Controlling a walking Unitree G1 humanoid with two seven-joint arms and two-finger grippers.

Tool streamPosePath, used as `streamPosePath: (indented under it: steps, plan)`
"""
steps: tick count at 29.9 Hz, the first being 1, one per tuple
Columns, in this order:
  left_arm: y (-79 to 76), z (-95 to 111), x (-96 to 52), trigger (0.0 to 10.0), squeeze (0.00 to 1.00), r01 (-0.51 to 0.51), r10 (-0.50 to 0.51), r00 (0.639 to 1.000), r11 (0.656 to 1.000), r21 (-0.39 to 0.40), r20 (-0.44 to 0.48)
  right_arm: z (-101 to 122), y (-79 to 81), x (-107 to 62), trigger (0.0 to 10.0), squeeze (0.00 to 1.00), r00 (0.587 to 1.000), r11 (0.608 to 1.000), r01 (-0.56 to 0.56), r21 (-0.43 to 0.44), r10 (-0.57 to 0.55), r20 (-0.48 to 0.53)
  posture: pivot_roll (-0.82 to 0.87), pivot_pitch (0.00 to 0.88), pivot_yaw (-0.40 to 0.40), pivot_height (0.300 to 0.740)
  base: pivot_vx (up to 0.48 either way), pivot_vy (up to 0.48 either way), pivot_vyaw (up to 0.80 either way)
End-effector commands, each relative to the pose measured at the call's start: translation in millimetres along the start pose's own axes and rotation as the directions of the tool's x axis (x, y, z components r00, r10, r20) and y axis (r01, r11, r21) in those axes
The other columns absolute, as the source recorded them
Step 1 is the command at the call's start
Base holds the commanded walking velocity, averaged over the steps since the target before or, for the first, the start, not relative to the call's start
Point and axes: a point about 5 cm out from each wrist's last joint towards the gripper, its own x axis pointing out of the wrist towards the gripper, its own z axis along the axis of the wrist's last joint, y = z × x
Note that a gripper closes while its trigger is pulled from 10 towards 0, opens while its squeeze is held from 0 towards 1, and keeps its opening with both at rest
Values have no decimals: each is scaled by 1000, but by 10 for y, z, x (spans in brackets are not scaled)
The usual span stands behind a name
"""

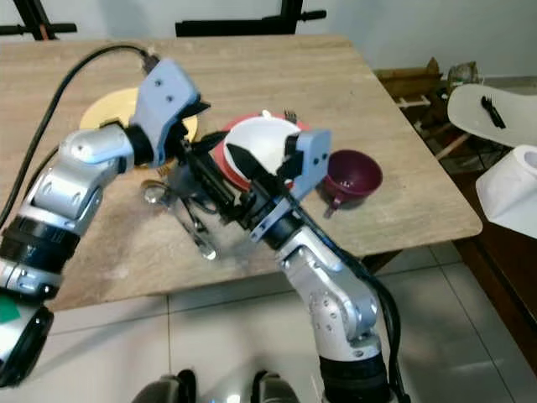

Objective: Setting the table

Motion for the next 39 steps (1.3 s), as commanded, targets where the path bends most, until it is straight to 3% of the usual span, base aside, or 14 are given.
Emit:
streamPosePath:
  steps: [1, 7, 8, 18, 27, 31, 33, 36, 39]
  plan:
    - [-46, -159, 13, 10000, 0, 23, -23, 997, 1000, 5, -77, -18, -23, -22, 10000, 0, 1000, 1000, 20, -4, -20, 0, -51, 111, 66, 740, 0, 0, 0]
    - [10, -345, -88, 10000, 0, 10, -13, 988, 1000, -21, -153, -34, -42, -20, 10000, 0, 1000, 1000, 30, -3, -30, 1, -42, 118, 67, 740, 0, 0, 0]
    - [23, -400, -173, 10000, 0, 9, -14, 986, 999, -33, -169, -34, -55, -16, 10000, 0, 1000, 1000, 31, -3, -31, -2, -36, 123, 60, 740, 0, 0, 0]
    - [-20, -523, -513, 10000, 0, -5, -10, 986, 996, -87, -169, -54, -79, 40, 10000, 0, 1000, 1000, 6, 9, -6, -20, -15, 130, 34, 740, 0, 0, 0]
    - [-2, -489, -471, 10000, 0, -64, 44, 990, 987, -150, -135, -137, 36, 124, 10000, 0, 995, 997, -76, 17, 77, -64, -26, 126, 28, 740, 0, 0, 0]
    - [-51, -558, -478, 10000, 0, -59, 33, 983, 988, -142, -182, -380, -8, -32, 10000, 0, 965, 993, -114, -24, 104, -241, -34, 128, 35, 740, 0, 0, 0]
    - [-59, -561, -482, 10000, 0, -59, 32, 982, 988, -142, -184, -410, -21, -52, 10000, 0, 960, 993, -113, -31, 101, -262, -34, 129, 37, 740, 0, 0, 0]
    - [-94, -593, -502, 10000, 0, -56, 26, 981, 988, -146, -194, -642, -169, -265, 10000, 0, 934, 999, -48, -25, 36, -356, -39, 134, 37, 740, 0, 0, 0]
    - [-90, -596, -504, 10000, 0, -59, 29, 980, 987, -147, -198, -689, -229, -331, 10000, 0, 925, 999, -17, -31, 4, -381, -40, 139, 37, 740, 0, 0, 0]
